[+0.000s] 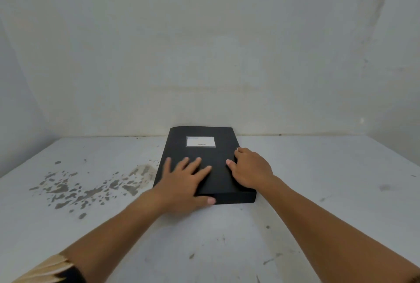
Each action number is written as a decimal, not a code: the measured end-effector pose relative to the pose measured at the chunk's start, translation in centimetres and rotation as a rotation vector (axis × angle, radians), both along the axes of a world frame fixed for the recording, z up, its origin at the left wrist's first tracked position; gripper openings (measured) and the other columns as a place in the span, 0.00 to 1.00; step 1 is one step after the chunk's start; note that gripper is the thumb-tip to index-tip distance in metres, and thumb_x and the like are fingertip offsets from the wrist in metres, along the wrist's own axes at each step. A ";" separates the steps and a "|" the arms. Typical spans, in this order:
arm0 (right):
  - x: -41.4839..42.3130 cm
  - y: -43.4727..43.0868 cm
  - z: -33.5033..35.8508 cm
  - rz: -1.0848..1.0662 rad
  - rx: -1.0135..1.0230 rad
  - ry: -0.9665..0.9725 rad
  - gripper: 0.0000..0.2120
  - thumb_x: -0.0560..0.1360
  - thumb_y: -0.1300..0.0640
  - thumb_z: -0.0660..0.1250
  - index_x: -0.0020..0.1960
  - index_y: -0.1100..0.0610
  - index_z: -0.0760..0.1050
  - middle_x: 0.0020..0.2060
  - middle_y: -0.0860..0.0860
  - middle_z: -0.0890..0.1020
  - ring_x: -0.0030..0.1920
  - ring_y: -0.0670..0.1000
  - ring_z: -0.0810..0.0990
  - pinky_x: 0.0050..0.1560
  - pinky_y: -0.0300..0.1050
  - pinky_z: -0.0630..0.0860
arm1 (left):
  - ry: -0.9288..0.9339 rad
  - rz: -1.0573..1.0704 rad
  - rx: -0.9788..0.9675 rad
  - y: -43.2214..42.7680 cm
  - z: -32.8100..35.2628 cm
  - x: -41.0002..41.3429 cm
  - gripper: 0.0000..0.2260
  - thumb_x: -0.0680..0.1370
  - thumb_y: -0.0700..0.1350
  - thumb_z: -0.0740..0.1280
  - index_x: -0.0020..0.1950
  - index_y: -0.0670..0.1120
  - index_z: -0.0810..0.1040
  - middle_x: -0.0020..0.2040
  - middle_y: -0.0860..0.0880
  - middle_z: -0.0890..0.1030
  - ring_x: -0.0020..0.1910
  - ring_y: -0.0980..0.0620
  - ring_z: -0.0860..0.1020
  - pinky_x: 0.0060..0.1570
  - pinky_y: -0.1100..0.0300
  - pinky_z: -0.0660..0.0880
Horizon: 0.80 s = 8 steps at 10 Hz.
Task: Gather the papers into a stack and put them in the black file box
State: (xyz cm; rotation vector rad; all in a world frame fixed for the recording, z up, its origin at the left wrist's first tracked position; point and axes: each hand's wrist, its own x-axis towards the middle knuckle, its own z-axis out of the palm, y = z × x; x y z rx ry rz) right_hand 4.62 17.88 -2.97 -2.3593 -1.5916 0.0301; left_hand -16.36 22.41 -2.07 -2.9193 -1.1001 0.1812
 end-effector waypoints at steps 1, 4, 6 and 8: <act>-0.5 0.1 -0.2 -0.009 -0.005 -0.037 0.27 0.80 0.42 0.52 0.72 0.58 0.67 0.74 0.50 0.67 0.68 0.57 0.71 0.63 0.54 0.72 | -0.060 0.048 -0.003 1.1 -1.2 -2.2 0.45 0.63 0.80 0.42 0.78 0.67 0.40 0.81 0.56 0.40 0.80 0.46 0.39 0.73 0.35 0.39; -0.9 -1.0 -0.2 -0.041 0.002 -0.070 0.25 0.81 0.44 0.52 0.70 0.58 0.69 0.72 0.51 0.69 0.65 0.57 0.75 0.63 0.53 0.71 | -0.108 -0.019 0.028 1.7 -1.8 -2.2 0.42 0.65 0.79 0.42 0.78 0.67 0.42 0.81 0.59 0.41 0.80 0.49 0.40 0.75 0.37 0.45; -0.8 -1.1 1.5 -0.039 -0.111 -0.061 0.25 0.81 0.44 0.52 0.69 0.58 0.69 0.70 0.52 0.70 0.62 0.58 0.76 0.62 0.54 0.70 | -0.079 0.019 -0.026 1.3 -1.0 -2.0 0.46 0.61 0.80 0.41 0.78 0.66 0.41 0.81 0.58 0.40 0.80 0.48 0.38 0.74 0.35 0.44; -2.0 -6.2 5.9 0.034 0.289 0.333 0.34 0.78 0.40 0.61 0.78 0.52 0.55 0.76 0.51 0.61 0.73 0.53 0.66 0.72 0.54 0.64 | -0.077 0.097 -0.124 0.3 2.4 -1.0 0.50 0.61 0.81 0.41 0.80 0.61 0.39 0.81 0.51 0.37 0.80 0.47 0.36 0.74 0.36 0.38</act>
